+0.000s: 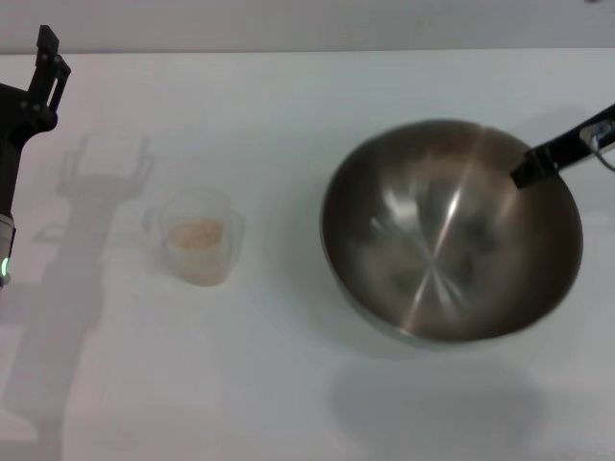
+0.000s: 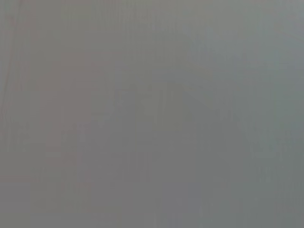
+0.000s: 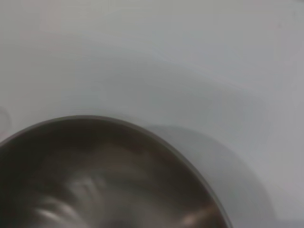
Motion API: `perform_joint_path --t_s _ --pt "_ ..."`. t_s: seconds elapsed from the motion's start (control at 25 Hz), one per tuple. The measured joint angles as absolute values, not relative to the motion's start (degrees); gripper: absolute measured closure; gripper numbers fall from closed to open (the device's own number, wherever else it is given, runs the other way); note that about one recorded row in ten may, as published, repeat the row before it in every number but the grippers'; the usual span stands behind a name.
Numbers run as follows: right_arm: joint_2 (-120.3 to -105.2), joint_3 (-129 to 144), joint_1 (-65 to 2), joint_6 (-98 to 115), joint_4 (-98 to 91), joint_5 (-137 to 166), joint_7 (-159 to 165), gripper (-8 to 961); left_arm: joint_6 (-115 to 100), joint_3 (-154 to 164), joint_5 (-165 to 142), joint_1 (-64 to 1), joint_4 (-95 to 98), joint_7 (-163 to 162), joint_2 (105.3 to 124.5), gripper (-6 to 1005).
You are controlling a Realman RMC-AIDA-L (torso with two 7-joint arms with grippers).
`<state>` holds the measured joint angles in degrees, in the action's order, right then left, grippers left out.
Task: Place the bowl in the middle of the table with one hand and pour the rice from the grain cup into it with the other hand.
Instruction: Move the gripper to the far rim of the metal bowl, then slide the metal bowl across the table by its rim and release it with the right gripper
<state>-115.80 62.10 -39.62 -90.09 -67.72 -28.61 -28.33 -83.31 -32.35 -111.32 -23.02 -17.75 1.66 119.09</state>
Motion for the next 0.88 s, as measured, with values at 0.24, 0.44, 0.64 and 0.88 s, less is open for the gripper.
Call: perform_joint_path --t_s 0.24,0.44,0.64,0.88 --pt "-116.46 58.10 -39.31 -90.09 -71.33 -33.05 -30.03 942 -83.36 -32.34 -111.44 -23.24 -17.75 1.66 119.09 183" --pt "-116.79 58.06 -39.52 -90.04 -70.62 -35.73 -31.35 941 -83.40 -32.35 -111.50 -23.33 -17.75 1.66 119.09 184" --pt "-117.74 58.79 -40.85 -89.97 -67.70 -35.75 -32.32 941 -83.54 -32.34 -111.61 -23.38 -17.75 1.66 119.03 183" --pt "-118.12 59.90 -41.62 -89.16 -65.21 -35.28 -32.84 940 -83.69 -32.34 -111.63 -23.38 -17.75 1.66 119.00 184"
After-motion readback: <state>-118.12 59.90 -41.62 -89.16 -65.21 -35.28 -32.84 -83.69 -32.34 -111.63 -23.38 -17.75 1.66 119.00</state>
